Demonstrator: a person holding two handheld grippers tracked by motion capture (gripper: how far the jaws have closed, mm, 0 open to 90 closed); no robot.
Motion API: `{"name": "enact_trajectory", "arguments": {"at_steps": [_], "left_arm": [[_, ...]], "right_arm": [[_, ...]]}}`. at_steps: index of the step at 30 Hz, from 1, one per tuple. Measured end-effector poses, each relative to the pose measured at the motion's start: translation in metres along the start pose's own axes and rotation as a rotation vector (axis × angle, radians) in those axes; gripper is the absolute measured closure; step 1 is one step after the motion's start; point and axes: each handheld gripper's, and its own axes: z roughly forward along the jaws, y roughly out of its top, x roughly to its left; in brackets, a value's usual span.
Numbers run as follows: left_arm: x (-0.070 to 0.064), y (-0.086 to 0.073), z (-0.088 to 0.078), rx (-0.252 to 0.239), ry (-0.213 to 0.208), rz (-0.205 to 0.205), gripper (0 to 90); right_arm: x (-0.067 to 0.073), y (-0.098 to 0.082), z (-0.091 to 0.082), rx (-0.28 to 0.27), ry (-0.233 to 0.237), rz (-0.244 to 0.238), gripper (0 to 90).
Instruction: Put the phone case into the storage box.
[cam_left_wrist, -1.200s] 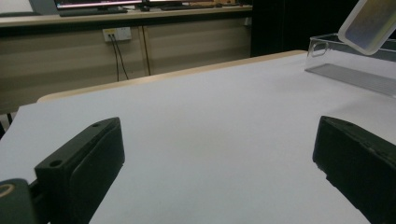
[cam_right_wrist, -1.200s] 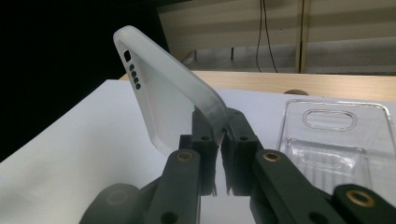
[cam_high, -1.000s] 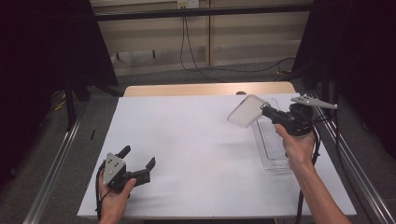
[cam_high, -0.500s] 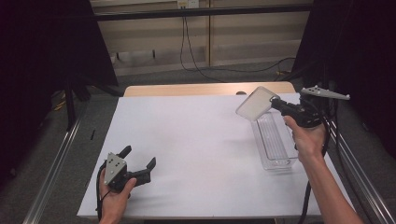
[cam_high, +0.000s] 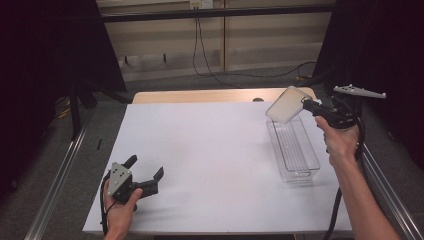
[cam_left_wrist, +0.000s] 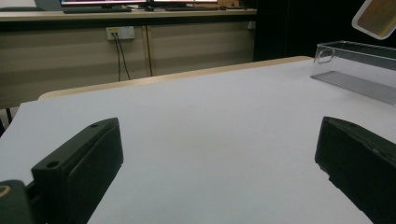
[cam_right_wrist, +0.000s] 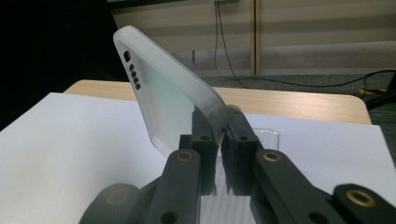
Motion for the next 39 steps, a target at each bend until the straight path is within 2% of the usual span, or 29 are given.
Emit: {"name": "enact_trajectory", "arguments": {"at_steps": [14,20,22,24,29,33,39], "left_arm": [[-0.005,0.0,0.001,0.0,-0.017,0.011,1.1],[-0.006,0.001,0.0,0.0,-0.026,0.015,1.2],[-0.009,0.001,0.0,0.003,-0.032,0.007,1.5],[-0.01,0.001,-0.001,0.007,-0.03,0.031,1.3],[-0.012,0.0,0.001,0.011,-0.043,0.012,1.4],[-0.012,0.0,0.001,0.022,-0.047,0.034,1.4],[-0.011,0.0,0.001,0.021,-0.043,0.026,1.3]], "right_arm": [[-0.016,0.007,0.012,0.042,-0.036,-0.037,83.9],[-0.019,0.008,0.015,0.032,-0.038,-0.066,84.0],[-0.019,0.008,0.017,0.042,-0.052,-0.074,84.0],[-0.02,0.007,0.02,0.05,-0.063,-0.081,83.9],[-0.024,0.005,0.028,0.067,-0.074,-0.102,84.0],[-0.026,0.004,0.034,0.079,-0.087,-0.109,84.0],[-0.032,0.001,0.042,0.104,-0.102,-0.136,84.0]]}}
